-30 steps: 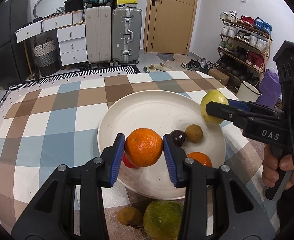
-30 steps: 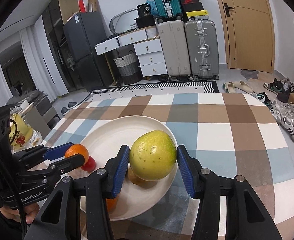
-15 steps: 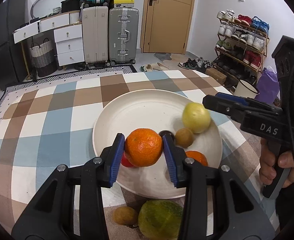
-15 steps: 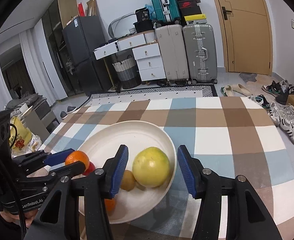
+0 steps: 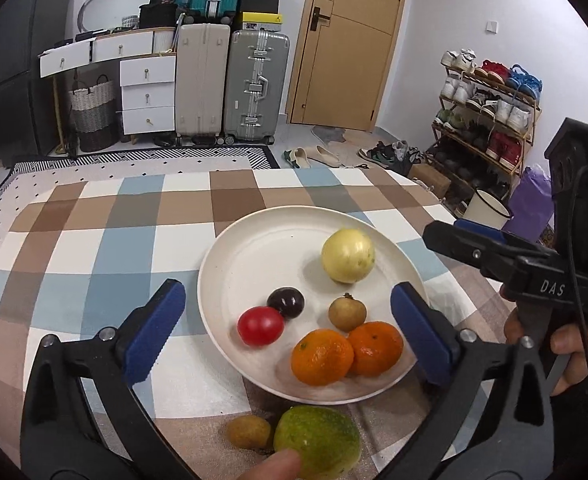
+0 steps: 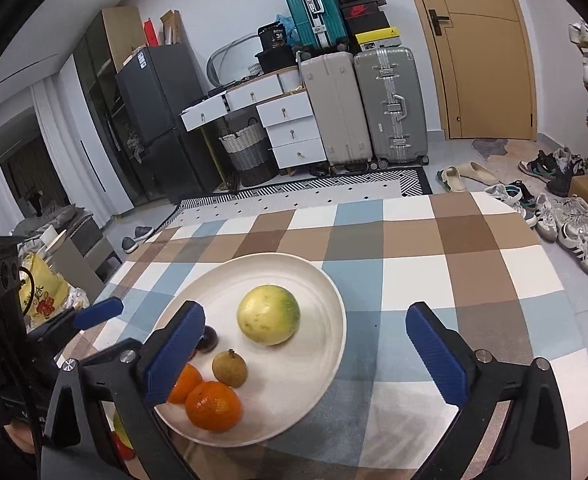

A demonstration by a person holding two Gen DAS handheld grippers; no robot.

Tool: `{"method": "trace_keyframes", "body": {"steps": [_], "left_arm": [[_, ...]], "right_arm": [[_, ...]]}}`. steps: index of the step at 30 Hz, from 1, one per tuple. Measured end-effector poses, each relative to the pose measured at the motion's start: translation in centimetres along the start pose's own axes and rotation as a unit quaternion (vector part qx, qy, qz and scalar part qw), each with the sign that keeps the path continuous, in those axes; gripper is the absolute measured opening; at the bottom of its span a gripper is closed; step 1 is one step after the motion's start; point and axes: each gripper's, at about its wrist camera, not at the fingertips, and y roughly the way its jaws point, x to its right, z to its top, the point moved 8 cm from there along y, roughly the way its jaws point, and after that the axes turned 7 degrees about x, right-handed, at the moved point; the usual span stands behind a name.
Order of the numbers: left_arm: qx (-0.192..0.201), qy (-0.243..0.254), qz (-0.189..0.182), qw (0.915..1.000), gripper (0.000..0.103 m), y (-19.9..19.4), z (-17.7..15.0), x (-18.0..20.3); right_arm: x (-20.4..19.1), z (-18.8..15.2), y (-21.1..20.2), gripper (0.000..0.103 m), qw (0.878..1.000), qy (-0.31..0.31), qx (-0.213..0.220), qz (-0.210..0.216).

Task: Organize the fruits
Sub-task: 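Withdraw both tools from the plate toward the red tomato and dark cherry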

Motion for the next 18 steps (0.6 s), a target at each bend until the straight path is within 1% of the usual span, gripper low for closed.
{"method": "trace_keyframes", "body": {"steps": [4,9,11,14,18], "left_arm": [[0.006,0.007,0.015,0.9999,0.102,-1.3,0.2,-0.2],[0.000,0.007,0.024,0.9997,0.102,-2.9,-0.6,-0.8],[0.003,0.008,0.032,0.9995,0.102,-3.7,-0.8,-1.1],[0.005,0.008,0.031,0.9995,0.102,-4.9,-1.0,-1.2],[0.009,0.013,0.040,0.9991,0.102,-6.6,-1.5,-1.4]], "right_arm": [[-0.9,-0.2,-0.6,0.103,1.000,-0.025,-0.009,0.003],[-1.8,-1.0,-2.0,0.103,0.999,-0.045,-0.015,0.003],[-2.0,-1.2,-2.6,0.103,0.999,-0.048,-0.014,0.000],[-2.1,-1.4,-3.7,0.103,0.999,-0.046,-0.012,-0.001],[-2.3,-2.3,-5.1,0.103,0.999,-0.047,-0.015,-0.003]]}}
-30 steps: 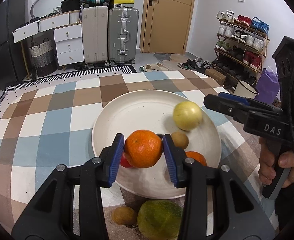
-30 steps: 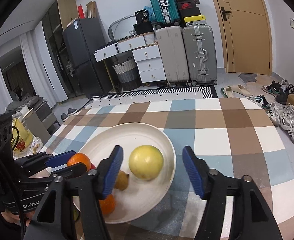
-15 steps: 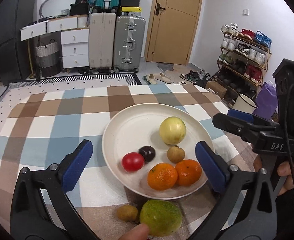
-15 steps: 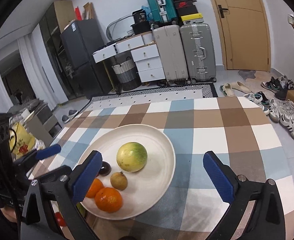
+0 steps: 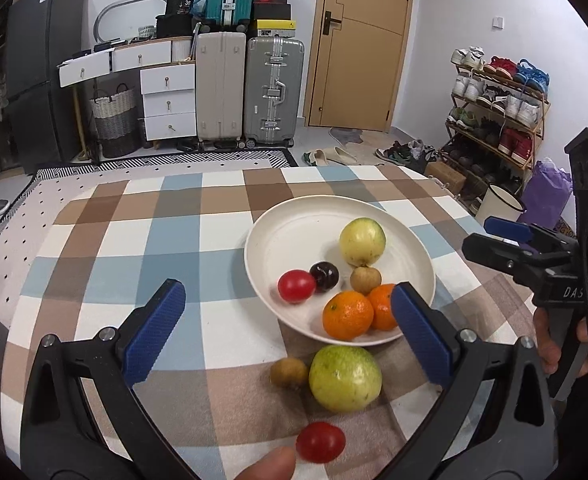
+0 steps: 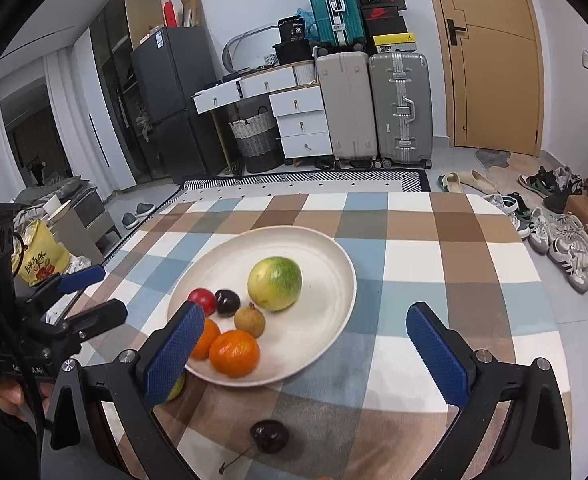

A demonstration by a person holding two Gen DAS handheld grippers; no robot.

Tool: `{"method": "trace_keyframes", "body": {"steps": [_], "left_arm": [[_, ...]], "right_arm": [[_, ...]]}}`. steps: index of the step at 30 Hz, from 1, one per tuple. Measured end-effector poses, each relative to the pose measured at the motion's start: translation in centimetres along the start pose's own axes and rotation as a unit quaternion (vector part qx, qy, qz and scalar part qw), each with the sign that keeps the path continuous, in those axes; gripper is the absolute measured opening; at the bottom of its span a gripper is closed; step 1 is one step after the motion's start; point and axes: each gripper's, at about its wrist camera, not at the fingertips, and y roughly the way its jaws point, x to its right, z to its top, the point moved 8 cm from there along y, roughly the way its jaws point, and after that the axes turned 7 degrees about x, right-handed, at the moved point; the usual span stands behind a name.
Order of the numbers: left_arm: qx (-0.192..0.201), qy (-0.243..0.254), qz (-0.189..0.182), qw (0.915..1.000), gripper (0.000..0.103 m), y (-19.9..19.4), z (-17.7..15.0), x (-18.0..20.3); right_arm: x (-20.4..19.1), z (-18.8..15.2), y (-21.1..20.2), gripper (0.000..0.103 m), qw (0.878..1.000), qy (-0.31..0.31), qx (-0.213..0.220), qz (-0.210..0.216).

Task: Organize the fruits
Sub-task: 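Withdraw both tools from the plate toward the red tomato and dark cherry, then grasp the red tomato with the left tool while the right tool grasps the dark cherry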

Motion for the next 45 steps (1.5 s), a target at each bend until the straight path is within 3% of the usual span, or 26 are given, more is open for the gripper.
{"method": "trace_keyframes", "body": {"steps": [14,32,42,45], "left_arm": [[-0.001,0.003,0.021,0.9998,0.102,-4.7,-3.2,-1.3],[-0.048,-0.020,0.008,0.9986,0.102,-2.8,-6.7,-1.3],[-0.060,-0.002,0.011,0.9982,0.102,-2.3,-7.9,-0.9],[-0.080,-0.003,-0.007,0.9967,0.094,-1.7,-8.5,-0.4]], "right_arm": [[-0.2,-2.8,-3.5,0.103,1.000,0.002,-0.015,-0.016],[-1.2,-6.5,-2.0,0.103,0.996,0.009,-0.081,0.025],[-2.0,-8.5,-1.2,0.101,0.993,-0.012,-0.115,0.026],[-2.2,-8.6,-1.1,0.098,0.994,-0.022,-0.109,0.021]]}}
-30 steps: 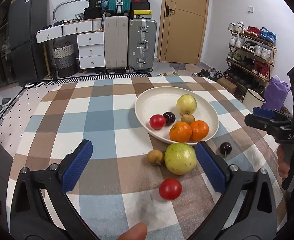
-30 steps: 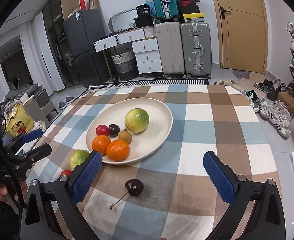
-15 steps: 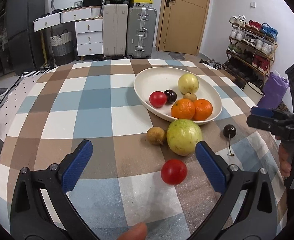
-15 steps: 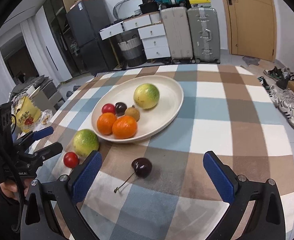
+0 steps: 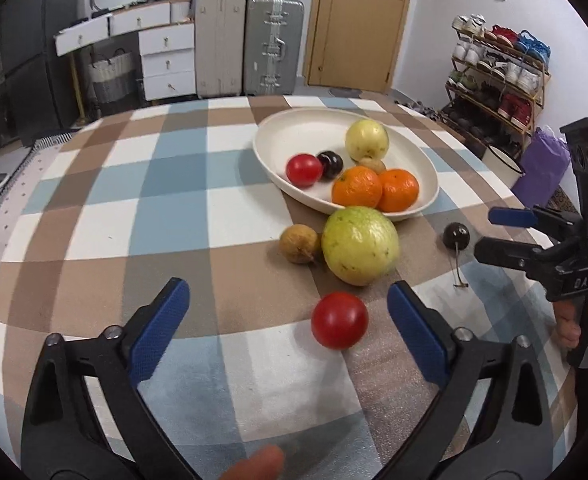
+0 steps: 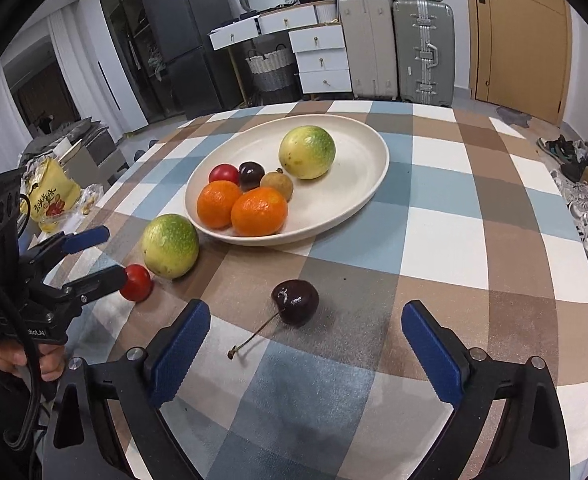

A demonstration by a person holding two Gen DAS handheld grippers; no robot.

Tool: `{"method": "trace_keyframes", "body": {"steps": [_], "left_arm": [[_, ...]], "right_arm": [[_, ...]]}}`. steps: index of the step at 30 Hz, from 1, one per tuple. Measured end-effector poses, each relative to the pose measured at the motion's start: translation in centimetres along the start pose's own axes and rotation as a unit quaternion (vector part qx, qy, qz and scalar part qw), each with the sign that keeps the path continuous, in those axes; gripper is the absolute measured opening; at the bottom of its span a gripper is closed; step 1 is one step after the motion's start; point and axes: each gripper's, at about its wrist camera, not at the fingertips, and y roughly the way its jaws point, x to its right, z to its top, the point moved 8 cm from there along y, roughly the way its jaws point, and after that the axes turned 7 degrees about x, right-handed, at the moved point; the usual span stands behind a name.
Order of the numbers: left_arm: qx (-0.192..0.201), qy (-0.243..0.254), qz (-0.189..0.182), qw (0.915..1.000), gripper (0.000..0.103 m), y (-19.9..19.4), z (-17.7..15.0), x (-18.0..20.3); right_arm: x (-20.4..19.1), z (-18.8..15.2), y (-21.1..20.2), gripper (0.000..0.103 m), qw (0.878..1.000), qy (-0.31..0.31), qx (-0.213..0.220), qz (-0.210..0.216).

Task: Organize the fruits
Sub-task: 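Grasp the red tomato with the left tool while the right tool grasps the dark cherry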

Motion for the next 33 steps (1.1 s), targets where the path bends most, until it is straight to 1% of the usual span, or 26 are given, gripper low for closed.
{"method": "trace_keyframes", "body": {"steps": [2,7,8,11,13,18,20,22,24,26,27,29,30,31,33], "left_arm": [[-0.011,-0.005,-0.004,0.9999,0.092,0.4,-0.3,0.1],[-0.031,0.000,-0.012,0.9994,0.092,1.0,-1.0,0.5],[-0.034,0.002,-0.013,0.9993,0.092,1.0,-1.1,0.6],[-0.044,0.005,-0.017,0.9989,0.092,1.3,-1.4,0.9],[-0.054,0.003,-0.022,0.9983,0.092,1.6,-1.7,1.0],[-0.057,0.013,-0.028,0.9979,0.092,1.7,-2.0,1.5],[-0.059,0.019,-0.029,0.9977,0.092,1.7,-2.0,1.8],[-0.059,0.023,-0.034,0.9974,0.091,1.7,-2.1,2.1],[-0.058,0.024,-0.037,0.9973,0.087,1.6,-2.1,2.2],[-0.056,0.022,-0.037,0.9975,0.081,1.5,-2.0,2.1],[-0.055,0.021,-0.037,0.9976,0.080,1.4,-2.0,2.1],[-0.054,0.019,-0.038,0.9976,0.078,1.4,-2.0,2.0],[-0.053,0.019,-0.040,0.9976,0.072,1.3,-2.0,2.1],[-0.052,0.021,-0.042,0.9976,0.069,1.3,-2.0,2.2],[-0.051,0.024,-0.049,0.9972,0.057,1.1,-2.0,2.4]], "right_arm": [[0.0,-0.2,0.1,0.094,1.000,0.003,-0.005,0.005],[0.1,-0.5,0.4,0.085,1.000,0.006,-0.009,0.001],[0.1,-0.6,0.5,0.082,1.000,0.007,-0.012,0.002],[0.0,-1.0,1.0,0.077,1.000,0.005,-0.022,0.000],[-0.1,-1.0,1.2,0.077,1.000,0.000,-0.023,-0.004],[-0.5,-0.9,1.5,0.071,1.000,-0.011,-0.024,-0.007],[-0.9,-0.9,1.7,0.065,0.999,-0.020,-0.025,-0.009],[-1.3,-0.8,2.0,0.065,0.999,-0.030,-0.027,-0.014],[-1.7,-0.7,2.3,0.064,0.999,-0.041,-0.029,-0.018],[-1.9,-0.7,2.4,0.061,0.998,-0.044,-0.028,-0.017],[-1.9,-0.7,2.4,0.061,0.999,-0.044,-0.028,-0.017],[-1.9,-0.7,2.4,0.057,0.998,-0.046,-0.027,-0.017],[-1.9,-0.7,2.4,0.056,0.998,-0.050,-0.027,-0.021],[-1.9,-0.6,2.5,0.054,0.998,-0.053,-0.026,-0.026],[-1.9,-0.7,2.5,0.053,0.998,-0.057,-0.024,-0.029]]}}
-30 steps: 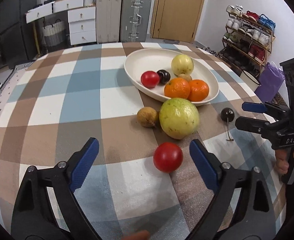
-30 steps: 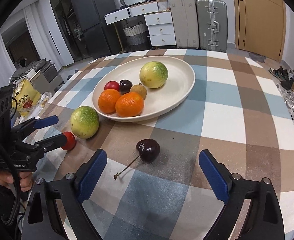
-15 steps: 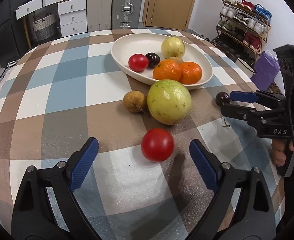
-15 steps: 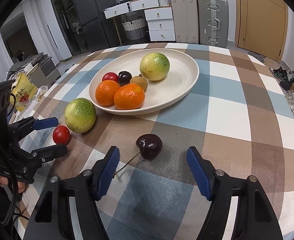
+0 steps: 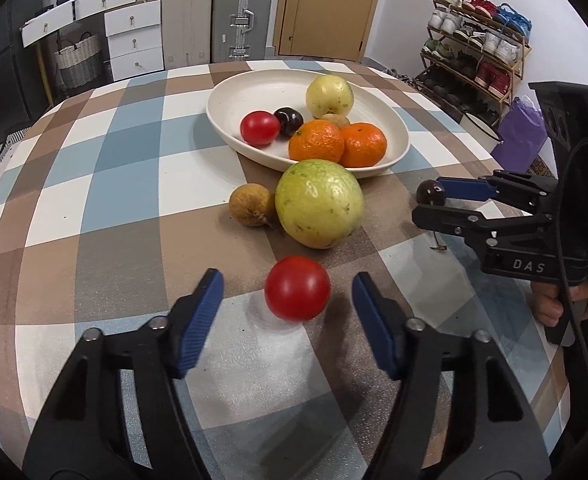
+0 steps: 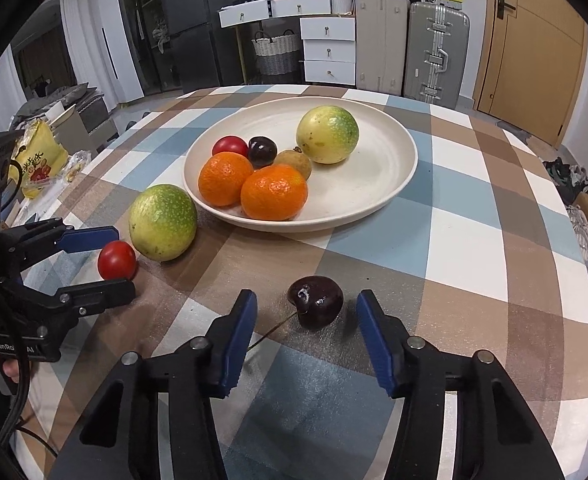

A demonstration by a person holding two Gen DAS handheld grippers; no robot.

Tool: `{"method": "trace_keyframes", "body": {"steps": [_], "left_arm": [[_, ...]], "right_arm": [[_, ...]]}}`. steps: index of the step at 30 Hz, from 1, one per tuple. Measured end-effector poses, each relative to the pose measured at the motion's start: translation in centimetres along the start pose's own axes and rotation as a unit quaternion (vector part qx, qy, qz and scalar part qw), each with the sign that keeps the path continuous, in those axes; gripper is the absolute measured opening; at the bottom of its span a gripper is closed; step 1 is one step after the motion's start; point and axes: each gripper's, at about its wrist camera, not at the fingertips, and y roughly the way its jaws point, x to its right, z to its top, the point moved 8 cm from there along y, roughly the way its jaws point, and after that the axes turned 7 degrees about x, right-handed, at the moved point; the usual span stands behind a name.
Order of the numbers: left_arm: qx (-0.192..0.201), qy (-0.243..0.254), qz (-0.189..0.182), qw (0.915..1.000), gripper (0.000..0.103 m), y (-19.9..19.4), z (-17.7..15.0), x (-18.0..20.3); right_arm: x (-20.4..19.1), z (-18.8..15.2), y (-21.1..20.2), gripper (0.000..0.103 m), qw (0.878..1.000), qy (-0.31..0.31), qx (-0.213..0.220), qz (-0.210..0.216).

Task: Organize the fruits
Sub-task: 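Grasp the red tomato with the left tool while the right tool grasps the dark cherry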

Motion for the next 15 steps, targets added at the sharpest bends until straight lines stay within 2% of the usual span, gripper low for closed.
{"method": "trace_keyframes", "body": {"steps": [5,15], "left_arm": [[0.002,0.001,-0.011,0.9999,0.030,-0.14,-0.04,0.26],[0.006,-0.004,-0.019,0.9998,0.028,-0.30,-0.10,0.21]], "right_arm": [[0.27,0.06,0.00,0.046,1.000,0.005,0.003,-0.003],[0.03,0.17,0.10,0.034,1.000,0.012,0.005,0.003]]}}
